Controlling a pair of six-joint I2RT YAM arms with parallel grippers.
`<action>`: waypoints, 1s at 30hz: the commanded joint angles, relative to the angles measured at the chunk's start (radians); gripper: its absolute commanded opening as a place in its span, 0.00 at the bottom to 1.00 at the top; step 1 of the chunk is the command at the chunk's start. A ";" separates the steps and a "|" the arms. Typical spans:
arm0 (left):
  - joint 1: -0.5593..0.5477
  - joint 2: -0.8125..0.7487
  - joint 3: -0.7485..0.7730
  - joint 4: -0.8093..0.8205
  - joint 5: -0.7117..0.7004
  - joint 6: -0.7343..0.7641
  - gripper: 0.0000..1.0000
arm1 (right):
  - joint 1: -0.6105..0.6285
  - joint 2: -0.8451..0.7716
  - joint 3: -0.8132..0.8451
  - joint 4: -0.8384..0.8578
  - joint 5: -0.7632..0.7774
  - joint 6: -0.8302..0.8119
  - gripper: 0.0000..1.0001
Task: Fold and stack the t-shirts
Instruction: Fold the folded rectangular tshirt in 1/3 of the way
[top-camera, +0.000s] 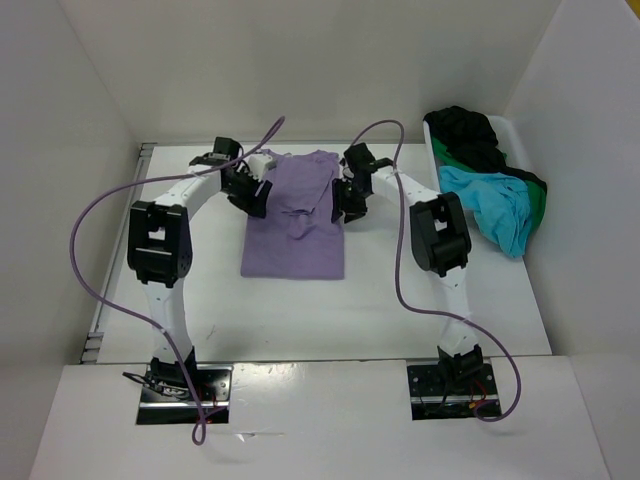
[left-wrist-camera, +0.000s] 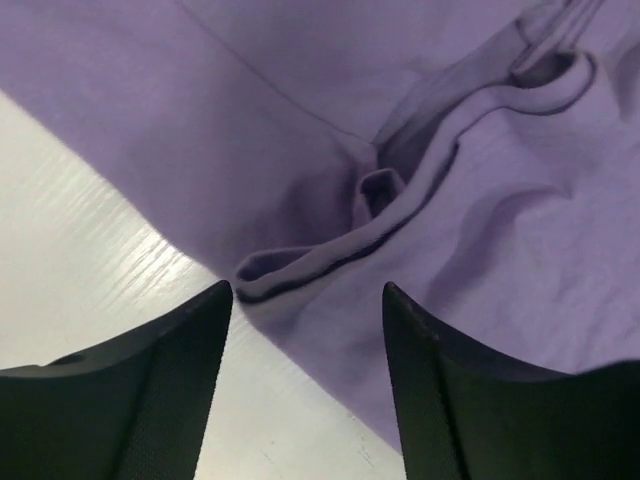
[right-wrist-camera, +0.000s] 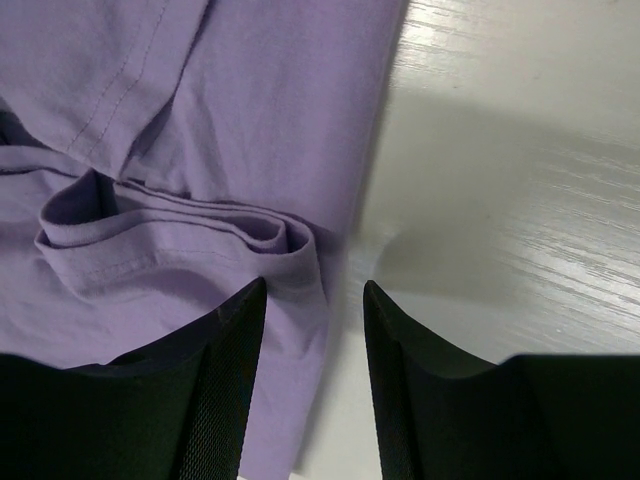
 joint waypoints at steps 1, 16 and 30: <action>0.043 0.013 -0.004 0.031 -0.019 -0.026 0.67 | 0.016 0.006 0.046 0.034 0.002 0.001 0.49; 0.032 0.031 -0.043 0.050 0.063 0.017 0.62 | 0.034 0.046 0.113 0.024 0.011 0.011 0.32; 0.032 0.031 -0.045 0.079 0.060 -0.024 0.00 | 0.034 0.074 0.124 -0.008 0.030 0.020 0.17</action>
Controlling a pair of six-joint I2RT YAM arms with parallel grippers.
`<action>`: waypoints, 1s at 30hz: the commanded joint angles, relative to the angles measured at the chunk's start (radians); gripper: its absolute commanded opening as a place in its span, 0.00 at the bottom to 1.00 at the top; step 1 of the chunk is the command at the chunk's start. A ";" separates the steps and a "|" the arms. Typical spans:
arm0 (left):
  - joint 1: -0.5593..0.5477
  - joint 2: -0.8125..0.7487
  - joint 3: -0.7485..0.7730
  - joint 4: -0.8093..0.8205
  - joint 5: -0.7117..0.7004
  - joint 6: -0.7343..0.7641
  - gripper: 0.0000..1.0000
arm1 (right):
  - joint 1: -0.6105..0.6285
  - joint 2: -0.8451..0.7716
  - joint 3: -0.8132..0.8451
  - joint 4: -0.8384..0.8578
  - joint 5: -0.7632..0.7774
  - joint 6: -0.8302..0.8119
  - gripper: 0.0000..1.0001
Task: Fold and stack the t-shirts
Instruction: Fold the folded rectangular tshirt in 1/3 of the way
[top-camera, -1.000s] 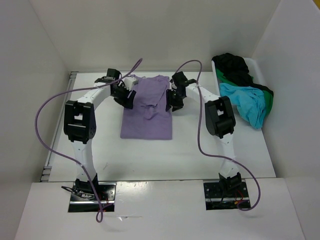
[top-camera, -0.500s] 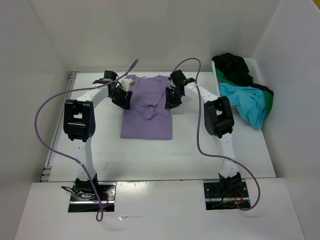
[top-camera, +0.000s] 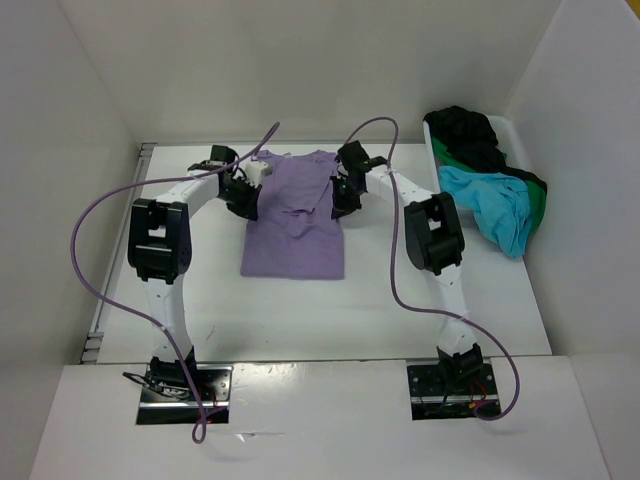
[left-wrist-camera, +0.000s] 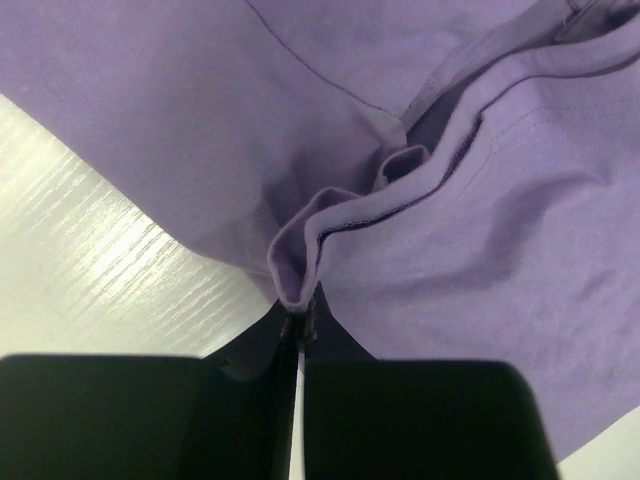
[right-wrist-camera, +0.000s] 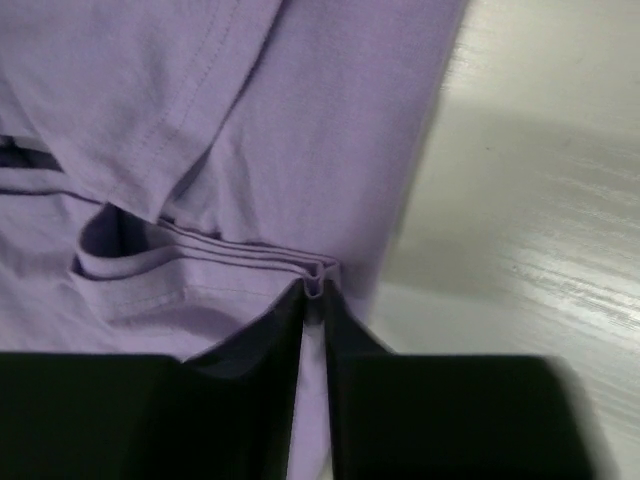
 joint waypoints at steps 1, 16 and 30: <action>-0.004 -0.005 0.009 0.027 0.013 -0.024 0.00 | 0.012 0.024 0.043 -0.013 0.027 0.000 0.01; 0.005 -0.014 0.000 0.056 -0.039 -0.058 0.00 | -0.047 -0.099 -0.084 0.094 0.085 0.058 0.00; 0.005 -0.041 -0.061 0.085 -0.100 -0.058 0.00 | -0.056 -0.088 -0.075 0.105 0.076 0.058 0.00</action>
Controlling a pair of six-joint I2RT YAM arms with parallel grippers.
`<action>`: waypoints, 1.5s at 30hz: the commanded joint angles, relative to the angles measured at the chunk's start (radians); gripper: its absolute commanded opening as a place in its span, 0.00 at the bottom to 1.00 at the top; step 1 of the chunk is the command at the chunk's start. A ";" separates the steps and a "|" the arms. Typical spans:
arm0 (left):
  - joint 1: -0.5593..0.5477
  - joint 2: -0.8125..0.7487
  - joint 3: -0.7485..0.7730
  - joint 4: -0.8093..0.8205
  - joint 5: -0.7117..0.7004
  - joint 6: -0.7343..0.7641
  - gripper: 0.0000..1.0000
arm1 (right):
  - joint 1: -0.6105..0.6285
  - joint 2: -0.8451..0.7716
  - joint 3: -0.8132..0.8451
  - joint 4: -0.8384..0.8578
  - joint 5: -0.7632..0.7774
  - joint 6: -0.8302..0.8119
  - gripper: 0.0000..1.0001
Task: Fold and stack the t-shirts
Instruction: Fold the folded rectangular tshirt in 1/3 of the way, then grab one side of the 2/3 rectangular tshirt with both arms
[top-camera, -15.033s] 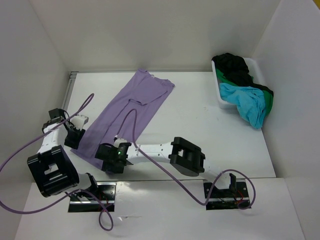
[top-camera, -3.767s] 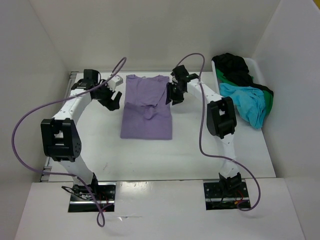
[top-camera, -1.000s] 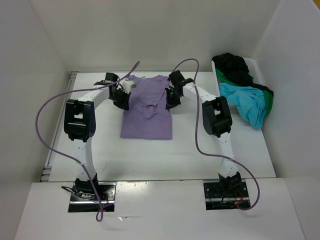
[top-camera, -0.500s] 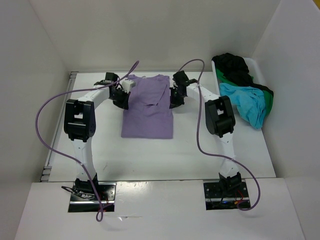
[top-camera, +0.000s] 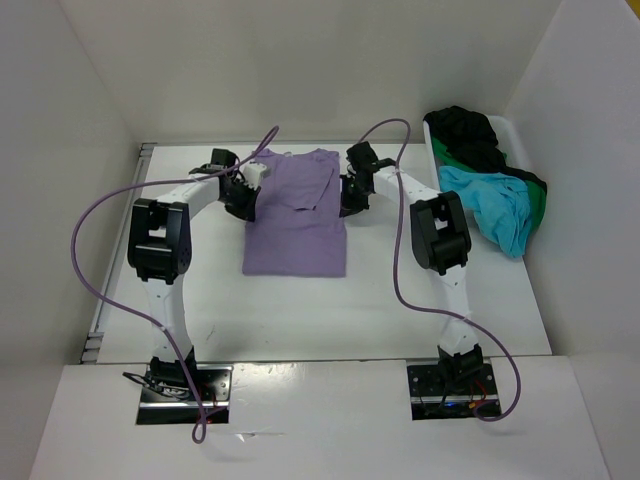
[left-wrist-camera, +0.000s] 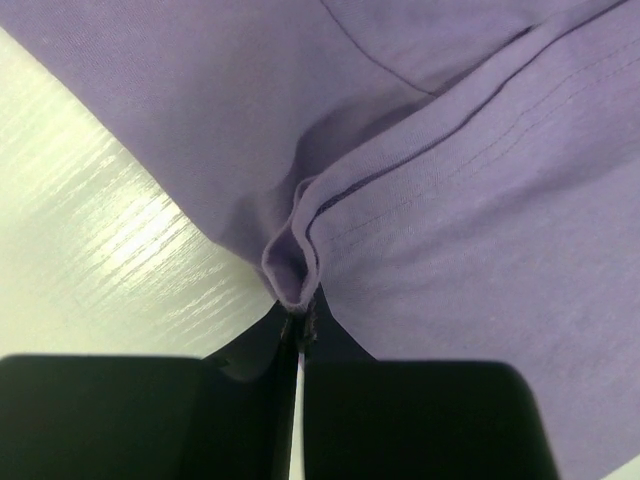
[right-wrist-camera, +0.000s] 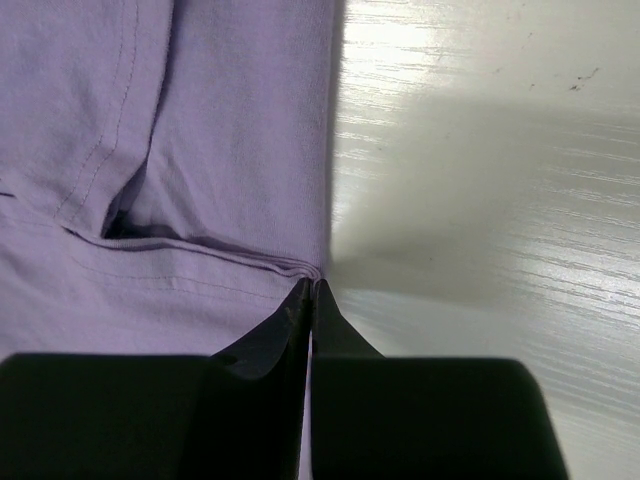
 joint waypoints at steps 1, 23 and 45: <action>0.005 -0.040 -0.030 0.020 -0.031 -0.014 0.02 | -0.009 -0.059 0.000 0.054 0.017 -0.001 0.00; 0.014 -0.297 -0.173 -0.175 -0.109 0.045 0.83 | 0.035 -0.407 -0.398 -0.015 0.023 0.064 0.69; -0.026 -0.279 -0.431 -0.111 0.103 -0.043 0.81 | 0.121 -0.415 -0.668 0.107 -0.178 0.170 0.65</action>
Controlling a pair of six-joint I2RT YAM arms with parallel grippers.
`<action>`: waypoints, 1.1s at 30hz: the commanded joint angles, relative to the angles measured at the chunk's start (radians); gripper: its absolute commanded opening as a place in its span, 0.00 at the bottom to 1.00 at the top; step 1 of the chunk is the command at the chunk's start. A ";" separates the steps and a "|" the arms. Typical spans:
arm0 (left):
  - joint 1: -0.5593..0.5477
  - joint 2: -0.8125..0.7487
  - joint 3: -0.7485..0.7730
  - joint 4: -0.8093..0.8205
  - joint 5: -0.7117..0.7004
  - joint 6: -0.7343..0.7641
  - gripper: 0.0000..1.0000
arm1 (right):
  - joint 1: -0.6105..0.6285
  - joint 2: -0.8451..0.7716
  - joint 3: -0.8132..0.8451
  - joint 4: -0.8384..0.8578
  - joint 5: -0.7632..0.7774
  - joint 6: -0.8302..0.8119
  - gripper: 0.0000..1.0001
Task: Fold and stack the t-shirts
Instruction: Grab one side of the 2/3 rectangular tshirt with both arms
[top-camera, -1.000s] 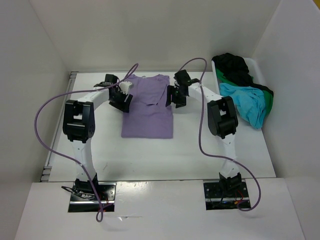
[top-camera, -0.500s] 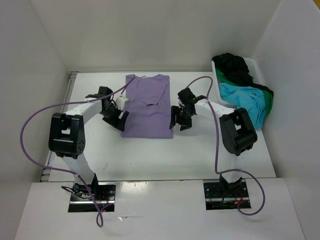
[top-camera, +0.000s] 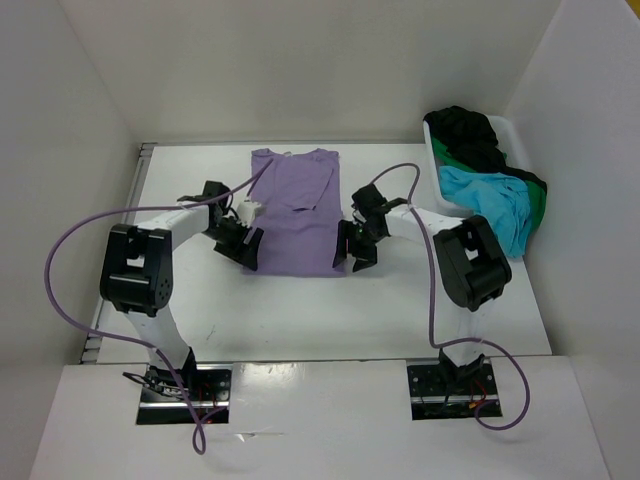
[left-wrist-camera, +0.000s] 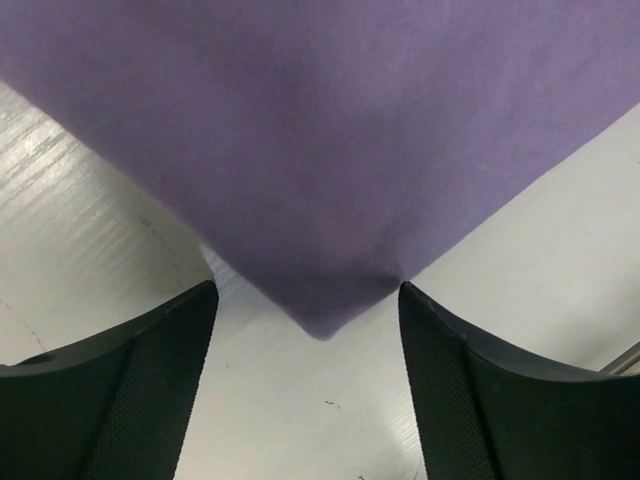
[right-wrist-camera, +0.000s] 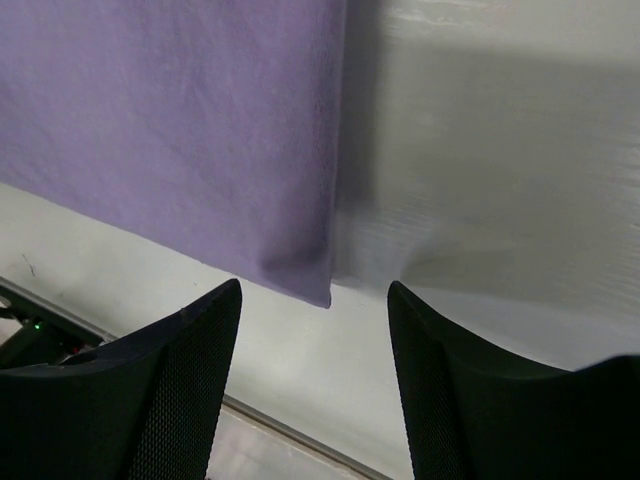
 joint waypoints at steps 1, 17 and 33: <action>-0.003 0.056 0.005 0.017 0.049 -0.023 0.79 | 0.019 0.035 -0.015 0.032 -0.034 0.015 0.65; -0.012 0.111 0.023 -0.072 0.102 0.021 0.52 | 0.028 0.101 -0.001 0.013 -0.093 0.006 0.39; -0.014 0.031 0.069 -0.084 0.099 0.068 0.00 | 0.017 0.031 0.028 0.012 -0.016 -0.013 0.00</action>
